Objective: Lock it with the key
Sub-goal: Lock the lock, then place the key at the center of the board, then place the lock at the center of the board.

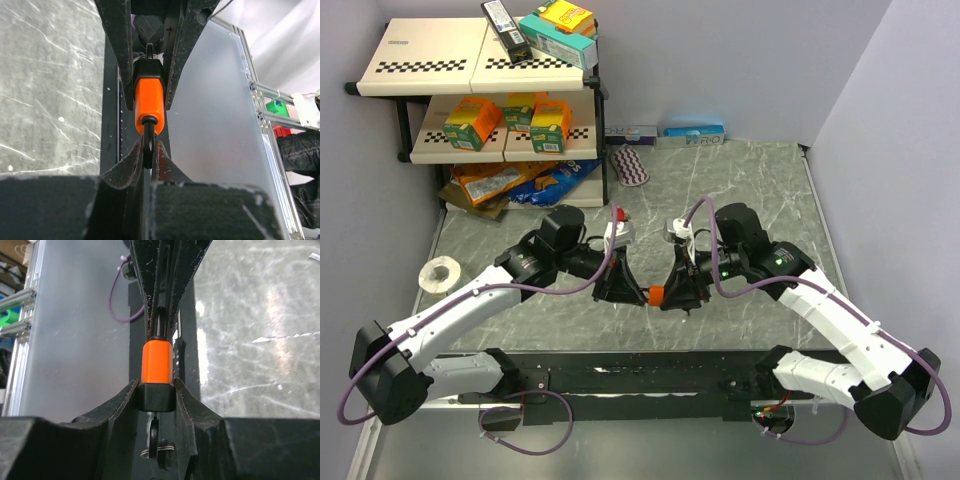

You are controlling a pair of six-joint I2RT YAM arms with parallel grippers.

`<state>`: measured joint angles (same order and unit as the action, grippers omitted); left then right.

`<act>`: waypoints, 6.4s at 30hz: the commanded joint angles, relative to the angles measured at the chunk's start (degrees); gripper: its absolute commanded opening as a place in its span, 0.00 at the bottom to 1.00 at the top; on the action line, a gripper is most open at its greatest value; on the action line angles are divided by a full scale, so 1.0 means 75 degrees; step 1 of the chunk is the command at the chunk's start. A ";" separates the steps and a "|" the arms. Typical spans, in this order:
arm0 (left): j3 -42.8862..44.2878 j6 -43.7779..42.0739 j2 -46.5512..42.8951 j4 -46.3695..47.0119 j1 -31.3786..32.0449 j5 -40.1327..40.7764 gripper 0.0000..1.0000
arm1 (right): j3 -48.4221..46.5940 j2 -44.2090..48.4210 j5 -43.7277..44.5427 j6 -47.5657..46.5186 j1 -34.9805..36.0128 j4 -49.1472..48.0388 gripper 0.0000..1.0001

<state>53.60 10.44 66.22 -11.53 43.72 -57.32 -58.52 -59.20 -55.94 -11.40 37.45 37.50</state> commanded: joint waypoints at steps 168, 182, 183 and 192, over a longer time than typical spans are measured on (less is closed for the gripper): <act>-0.0186 0.2206 0.1508 -0.0596 -0.3098 -0.0186 0.68 | 0.0116 -0.1727 0.4787 -0.1777 0.0329 -0.1977 0.00; 0.0165 0.2253 0.0698 0.0307 -0.4119 0.1725 0.95 | 0.0057 -0.3262 0.6497 0.3195 -0.1162 -0.1284 0.00; 0.0154 0.2265 0.0699 0.0353 -0.4119 0.1701 0.95 | -0.0013 -0.3449 0.6730 0.3335 -0.1162 -0.1308 0.00; -0.0022 0.2241 0.0628 0.0436 -0.4119 0.1725 0.95 | -0.0810 -0.4703 0.7295 0.3992 -0.1243 -0.1109 0.00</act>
<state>52.51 27.90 72.36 -10.50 12.93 -45.06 -59.96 -92.62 -3.84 14.09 28.45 29.50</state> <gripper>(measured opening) 0.951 0.556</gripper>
